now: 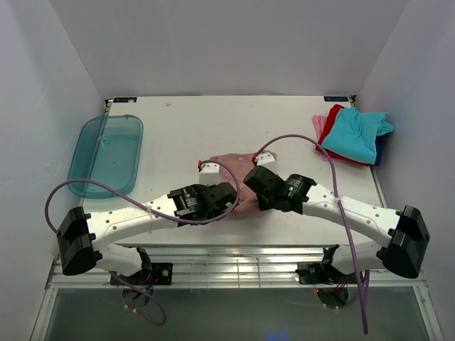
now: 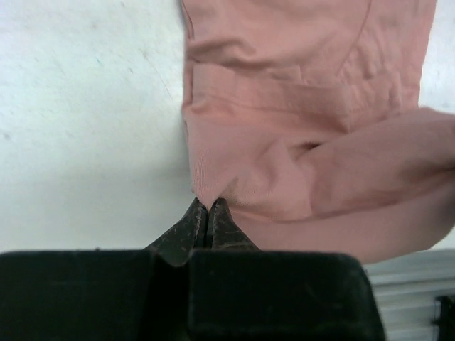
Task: Fold and stack the t-shirts
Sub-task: Fold the tshirt
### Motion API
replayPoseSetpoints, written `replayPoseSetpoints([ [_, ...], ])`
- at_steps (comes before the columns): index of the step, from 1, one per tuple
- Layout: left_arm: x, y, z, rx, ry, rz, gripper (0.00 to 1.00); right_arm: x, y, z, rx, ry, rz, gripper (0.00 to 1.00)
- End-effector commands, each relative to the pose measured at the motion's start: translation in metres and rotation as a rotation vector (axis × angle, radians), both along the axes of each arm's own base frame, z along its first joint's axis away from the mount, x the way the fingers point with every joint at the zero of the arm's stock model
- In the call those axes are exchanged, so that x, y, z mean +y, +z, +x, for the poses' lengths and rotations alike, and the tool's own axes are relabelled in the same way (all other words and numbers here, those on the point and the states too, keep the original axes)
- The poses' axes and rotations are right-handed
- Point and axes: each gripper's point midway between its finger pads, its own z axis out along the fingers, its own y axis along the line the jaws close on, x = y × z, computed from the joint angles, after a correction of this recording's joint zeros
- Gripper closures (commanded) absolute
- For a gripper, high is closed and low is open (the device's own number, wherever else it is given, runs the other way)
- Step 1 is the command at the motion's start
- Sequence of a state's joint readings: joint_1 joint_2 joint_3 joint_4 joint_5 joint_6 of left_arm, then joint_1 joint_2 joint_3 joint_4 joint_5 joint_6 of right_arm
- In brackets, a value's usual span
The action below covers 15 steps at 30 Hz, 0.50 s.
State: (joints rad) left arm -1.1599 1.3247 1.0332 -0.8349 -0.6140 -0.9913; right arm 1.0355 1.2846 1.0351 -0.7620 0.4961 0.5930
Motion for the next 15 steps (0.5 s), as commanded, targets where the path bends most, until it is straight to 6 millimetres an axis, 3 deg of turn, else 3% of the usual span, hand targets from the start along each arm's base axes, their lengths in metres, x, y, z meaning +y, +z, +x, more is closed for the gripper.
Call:
replayPoseSetpoints([
  [1, 0.020, 0.027, 0.041, -0.155, 0.091, 0.004, 1.00, -0.018, 0.025, 0.036, -0.125, -0.082, -0.077, 0.92],
  [4, 0.025, 0.031, 0.071, -0.209, 0.097, -0.030, 1.00, -0.025, 0.028, 0.054, -0.153, -0.108, -0.095, 0.92],
  [5, 0.014, 0.032, 0.079, -0.228, 0.072, -0.079, 1.00, -0.026, 0.027, 0.058, -0.151, -0.108, -0.092, 0.92],
  [6, 0.017, 0.029, 0.090, -0.231, 0.080, -0.073, 1.00, -0.027, 0.026, 0.062, -0.157, -0.094, -0.105, 0.92],
  [10, -0.001, 0.021, 0.114, -0.239, 0.021, -0.057, 1.00, -0.031, 0.027, 0.088, -0.184, -0.113, -0.110, 0.92],
  [15, -0.016, 0.027, 0.141, -0.278, -0.009, -0.043, 1.00, -0.030, 0.029, 0.116, -0.209, -0.116, -0.127, 0.92],
])
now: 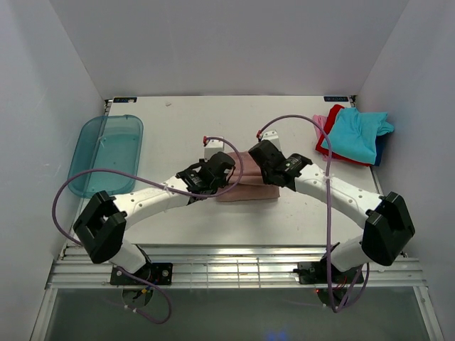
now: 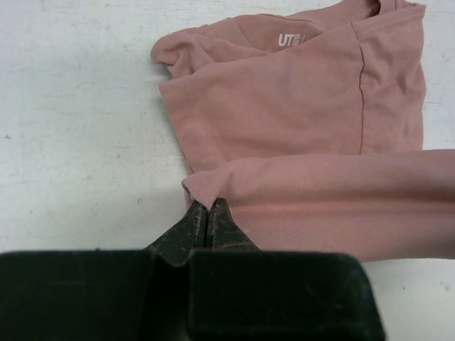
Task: Fold and stack the t-shirts
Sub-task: Fold the tshirt
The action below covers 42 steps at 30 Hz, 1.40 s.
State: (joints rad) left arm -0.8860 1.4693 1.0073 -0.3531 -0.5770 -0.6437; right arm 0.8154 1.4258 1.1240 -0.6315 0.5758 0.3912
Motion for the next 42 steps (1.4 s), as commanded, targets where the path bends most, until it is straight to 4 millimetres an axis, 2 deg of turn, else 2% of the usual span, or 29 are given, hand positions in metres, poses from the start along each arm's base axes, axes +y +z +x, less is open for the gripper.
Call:
replayPoseSetpoints([
  [1, -0.011, 0.026, 0.031, -0.092, -0.030, -0.005, 1.00, -0.004, 0.022, 0.032, -0.089, -0.002, -0.035, 0.92],
  [4, -0.007, 0.024, 0.048, -0.088, -0.009, 0.003, 1.00, -0.004, 0.018, 0.047, -0.088, -0.006, -0.043, 0.92],
  [7, -0.004, 0.015, 0.064, -0.075, 0.003, 0.004, 1.00, -0.004, 0.013, 0.062, -0.087, -0.001, -0.053, 0.92],
  [8, 0.000, 0.006, 0.069, -0.059, 0.018, 0.018, 1.00, -0.004, 0.007, 0.066, -0.075, 0.005, -0.070, 0.92],
  [12, 0.006, -0.004, 0.085, -0.039, 0.045, 0.023, 1.00, -0.003, 0.003, 0.088, -0.084, 0.006, -0.072, 0.92],
  [18, 0.007, -0.008, 0.105, -0.027, 0.044, 0.019, 1.00, 0.003, -0.012, 0.116, -0.071, 0.020, -0.096, 0.92],
  [21, 0.003, -0.015, 0.115, -0.020, 0.035, 0.019, 1.00, 0.002, -0.018, 0.133, -0.075, 0.011, -0.117, 0.92],
  [22, 0.002, -0.024, 0.119, -0.005, 0.033, 0.033, 1.00, 0.002, -0.020, 0.137, -0.080, 0.003, -0.121, 0.92],
  [23, 0.003, -0.026, 0.121, 0.006, 0.042, 0.044, 1.00, 0.000, -0.022, 0.146, -0.090, -0.020, -0.139, 0.88],
  [24, 0.001, -0.014, 0.132, -0.021, 0.065, 0.040, 0.96, -0.005, -0.023, 0.151, -0.094, -0.041, -0.147, 0.62],
  [25, 0.002, -0.011, 0.136, -0.025, 0.090, 0.047, 0.76, -0.007, -0.022, 0.157, -0.100, -0.057, -0.154, 0.46],
  [26, 0.006, -0.008, 0.139, -0.029, 0.119, 0.061, 0.63, -0.012, -0.021, 0.162, -0.117, -0.090, -0.175, 0.37],
  [27, 0.007, 0.004, 0.143, -0.055, 0.146, 0.051, 0.52, -0.014, -0.010, 0.169, -0.146, -0.113, -0.170, 0.24],
  [28, 0.015, 0.024, 0.151, -0.109, 0.206, 0.054, 0.45, -0.016, -0.002, 0.173, -0.165, -0.127, -0.169, 0.14],
  [29, 0.019, 0.043, 0.152, -0.143, 0.233, 0.042, 0.36, -0.019, 0.014, 0.175, -0.200, -0.145, -0.164, 0.13],
  [30, 0.023, 0.057, 0.154, -0.172, 0.260, 0.033, 0.32, -0.017, 0.026, 0.178, -0.242, -0.146, -0.142, 0.13],
  [31, 0.028, 0.074, 0.156, -0.209, 0.296, 0.020, 0.30, -0.017, 0.036, 0.179, -0.272, -0.146, -0.124, 0.13],
  [32, 0.030, 0.090, 0.155, -0.234, 0.302, -0.001, 0.29, -0.017, 0.056, 0.178, -0.318, -0.137, -0.093, 0.03],
  [33, 0.031, 0.098, 0.154, -0.247, 0.303, -0.010, 0.29, -0.015, 0.061, 0.177, -0.339, -0.128, -0.069, 0.03],
  [35, 0.025, 0.104, 0.149, -0.246, 0.281, -0.045, 0.29, -0.010, 0.074, 0.170, -0.356, -0.090, -0.014, 0.04],
  [37, 0.017, 0.104, 0.142, -0.232, 0.252, -0.091, 0.30, -0.005, 0.068, 0.163, -0.333, -0.048, 0.015, 0.07],
  [38, 0.010, 0.091, 0.135, -0.201, 0.222, -0.098, 0.31, 0.001, 0.065, 0.158, -0.305, -0.014, 0.044, 0.19],
  [39, -0.003, 0.085, 0.127, -0.184, 0.186, -0.115, 0.40, 0.007, 0.060, 0.153, -0.274, 0.009, 0.065, 0.29],
  [40, -0.010, 0.081, 0.120, -0.173, 0.155, -0.128, 0.48, 0.013, 0.054, 0.148, -0.242, 0.030, 0.097, 0.44],
  [41, -0.020, 0.077, 0.116, -0.168, 0.123, -0.154, 0.65, 0.023, 0.042, 0.136, -0.175, 0.086, 0.132, 0.62],
  [42, -0.034, 0.054, 0.101, -0.115, 0.058, -0.159, 0.88, 0.029, 0.035, 0.129, -0.141, 0.109, 0.160, 0.89],
])
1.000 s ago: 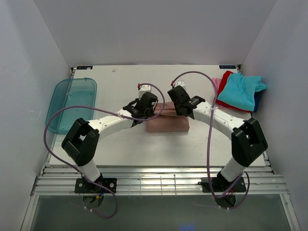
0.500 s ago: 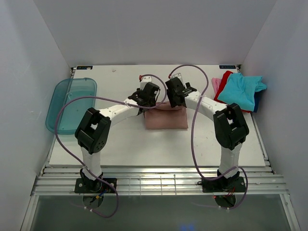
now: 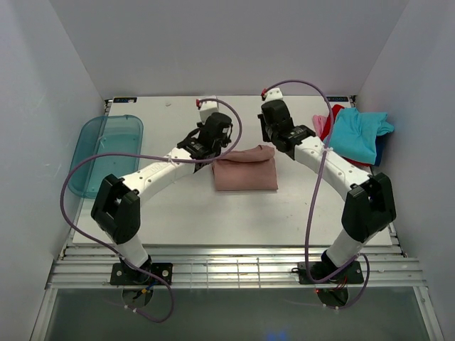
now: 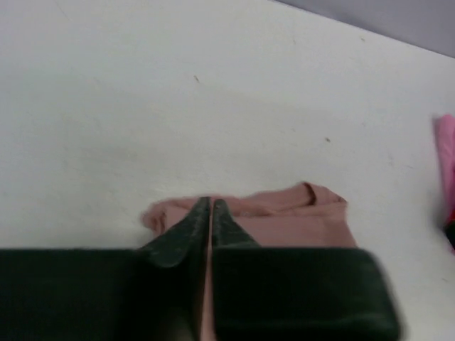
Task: Fold and stack the t-shirts
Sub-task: Fold the tshirt
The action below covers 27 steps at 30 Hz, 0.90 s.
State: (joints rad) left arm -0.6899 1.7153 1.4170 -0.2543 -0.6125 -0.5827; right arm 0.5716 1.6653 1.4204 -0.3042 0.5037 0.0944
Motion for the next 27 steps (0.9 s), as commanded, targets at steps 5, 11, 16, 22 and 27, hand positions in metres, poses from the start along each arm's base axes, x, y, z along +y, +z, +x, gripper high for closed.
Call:
replayPoseSetpoints([
  [5, -0.057, -0.089, -0.054, 0.211, -0.234, -0.066, 1.00, 0.049, -0.078, -0.053, 0.284, 0.240, 0.178, 0.92],
  [11, -0.077, -0.126, -0.062, 0.274, -0.301, -0.070, 1.00, 0.072, -0.109, -0.068, 0.424, 0.322, 0.246, 0.92],
  [16, -0.079, -0.146, -0.059, 0.293, -0.306, -0.038, 1.00, 0.081, -0.122, -0.065, 0.455, 0.337, 0.259, 0.92],
  [22, -0.075, -0.174, -0.070, 0.345, -0.308, -0.008, 1.00, 0.081, -0.136, -0.054, 0.465, 0.315, 0.225, 0.92],
  [27, -0.061, -0.196, -0.093, 0.390, -0.307, 0.028, 1.00, 0.083, -0.143, -0.024, 0.421, 0.272, 0.176, 0.92],
])
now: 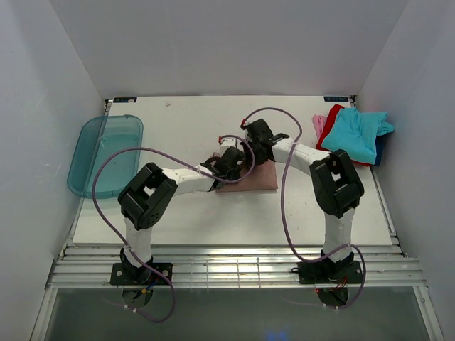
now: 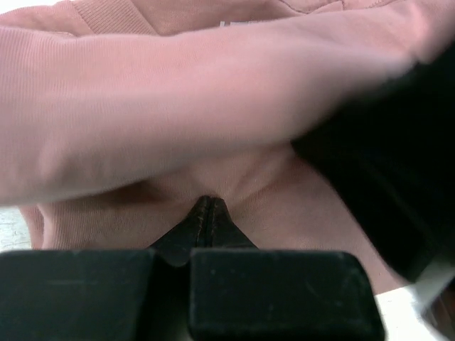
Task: Fold and stack the t-shirts
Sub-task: Fold the tshirt
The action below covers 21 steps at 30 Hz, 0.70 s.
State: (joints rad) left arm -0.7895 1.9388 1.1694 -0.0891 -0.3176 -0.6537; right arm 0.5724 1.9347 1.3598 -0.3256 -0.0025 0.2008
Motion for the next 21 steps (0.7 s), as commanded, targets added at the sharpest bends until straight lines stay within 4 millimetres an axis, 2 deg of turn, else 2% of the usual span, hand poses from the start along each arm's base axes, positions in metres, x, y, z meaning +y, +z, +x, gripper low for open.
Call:
replayPoseSetpoints([
  [1, 0.008, -0.010, -0.022, 0.032, -0.018, 0.023, 1.00, 0.005, 0.010, 0.039, -0.103, -0.048, -0.040, 0.92],
  [2, 0.010, -0.012, -0.025, 0.033, -0.017, 0.032, 1.00, 0.010, 0.026, 0.056, -0.153, -0.064, -0.032, 0.92],
  [4, 0.018, -0.020, -0.033, 0.050, -0.017, 0.052, 1.00, 0.005, 0.040, 0.079, -0.221, -0.113, -0.063, 0.92],
  [5, 0.020, -0.022, -0.035, 0.055, -0.014, 0.056, 1.00, 0.007, 0.063, 0.097, -0.284, -0.140, -0.048, 0.92],
  [7, 0.025, -0.027, -0.039, 0.062, -0.008, 0.069, 1.00, -0.003, 0.079, 0.115, -0.351, -0.199, -0.086, 0.92],
  [8, 0.026, -0.026, -0.039, 0.060, -0.008, 0.070, 1.00, -0.005, 0.093, 0.124, -0.388, -0.221, -0.089, 0.92],
  [11, 0.027, -0.025, -0.036, 0.049, -0.004, 0.079, 1.00, -0.023, 0.114, 0.127, -0.447, -0.286, -0.133, 0.92],
  [12, 0.027, -0.024, -0.035, 0.045, -0.008, 0.084, 1.00, -0.028, 0.106, 0.121, -0.443, -0.287, -0.142, 0.92],
  [13, 0.026, -0.022, -0.032, 0.035, -0.006, 0.089, 1.00, -0.028, 0.120, 0.115, -0.463, -0.275, -0.115, 0.92],
  [15, 0.025, -0.021, -0.029, 0.026, -0.008, 0.097, 1.00, -0.034, 0.117, 0.094, -0.437, -0.246, -0.111, 0.90],
  [18, 0.021, -0.007, -0.018, -0.009, -0.002, 0.108, 1.00, -0.041, 0.105, 0.063, -0.368, -0.203, -0.093, 0.57],
  [19, 0.024, -0.004, -0.015, -0.015, 0.008, 0.128, 1.00, -0.036, 0.099, 0.052, -0.331, -0.161, -0.060, 0.33],
  [20, 0.019, 0.007, -0.008, -0.036, 0.010, 0.120, 1.00, -0.037, 0.095, 0.045, -0.312, -0.145, -0.041, 0.20],
  [21, 0.018, 0.010, -0.006, -0.042, 0.008, 0.125, 1.00, -0.035, 0.095, 0.037, -0.291, -0.122, -0.010, 0.13],
])
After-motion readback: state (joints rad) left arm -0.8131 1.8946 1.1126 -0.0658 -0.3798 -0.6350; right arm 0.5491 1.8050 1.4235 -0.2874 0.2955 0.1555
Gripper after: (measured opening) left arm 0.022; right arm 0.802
